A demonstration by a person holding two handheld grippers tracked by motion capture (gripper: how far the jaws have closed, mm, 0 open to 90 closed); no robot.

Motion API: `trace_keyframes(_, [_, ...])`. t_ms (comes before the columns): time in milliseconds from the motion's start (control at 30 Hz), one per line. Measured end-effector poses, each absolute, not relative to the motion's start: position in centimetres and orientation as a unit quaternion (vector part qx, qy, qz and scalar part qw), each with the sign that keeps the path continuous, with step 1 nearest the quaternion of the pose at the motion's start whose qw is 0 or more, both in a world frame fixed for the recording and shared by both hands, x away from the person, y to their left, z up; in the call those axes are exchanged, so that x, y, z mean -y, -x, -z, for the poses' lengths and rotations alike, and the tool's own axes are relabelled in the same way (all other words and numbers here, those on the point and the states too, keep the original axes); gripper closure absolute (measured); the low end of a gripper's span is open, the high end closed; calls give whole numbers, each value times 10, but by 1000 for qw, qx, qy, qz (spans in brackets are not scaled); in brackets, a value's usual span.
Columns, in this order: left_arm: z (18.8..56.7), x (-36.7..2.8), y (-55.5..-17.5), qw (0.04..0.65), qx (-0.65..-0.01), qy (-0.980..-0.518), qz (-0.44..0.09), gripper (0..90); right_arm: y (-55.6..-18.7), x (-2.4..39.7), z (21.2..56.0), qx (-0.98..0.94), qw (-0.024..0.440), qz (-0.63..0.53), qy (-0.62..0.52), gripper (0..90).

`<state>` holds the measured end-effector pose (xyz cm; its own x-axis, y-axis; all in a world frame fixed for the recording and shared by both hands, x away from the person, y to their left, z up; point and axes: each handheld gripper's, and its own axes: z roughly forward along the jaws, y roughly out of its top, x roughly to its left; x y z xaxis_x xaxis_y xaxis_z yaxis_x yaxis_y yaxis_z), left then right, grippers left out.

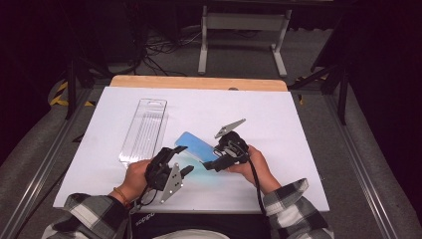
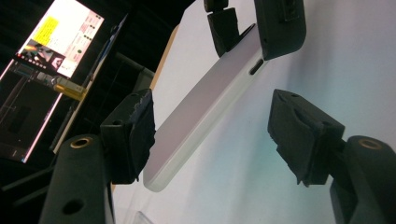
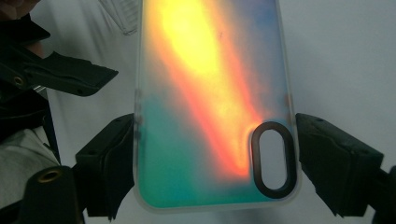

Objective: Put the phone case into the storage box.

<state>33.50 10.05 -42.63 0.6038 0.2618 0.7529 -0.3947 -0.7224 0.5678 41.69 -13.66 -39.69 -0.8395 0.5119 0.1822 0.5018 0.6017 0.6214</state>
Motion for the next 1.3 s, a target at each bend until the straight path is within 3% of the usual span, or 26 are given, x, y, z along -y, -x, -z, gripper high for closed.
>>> trace_keyframes(367, [430, -89, -330, 320, 70, -813, -481, 441, -416, 136, 397, -896, 8, -345, -279, 178])
trace_keyframes(900, [438, -80, -327, 271, 99, -801, -525, 501, -413, 132, 396, -899, 13, -342, -272, 178])
trace_keyframes(1300, [443, -71, -324, 233, 134, -789, -553, 597, -412, 131, 395, -898, 19, -343, -273, 178])
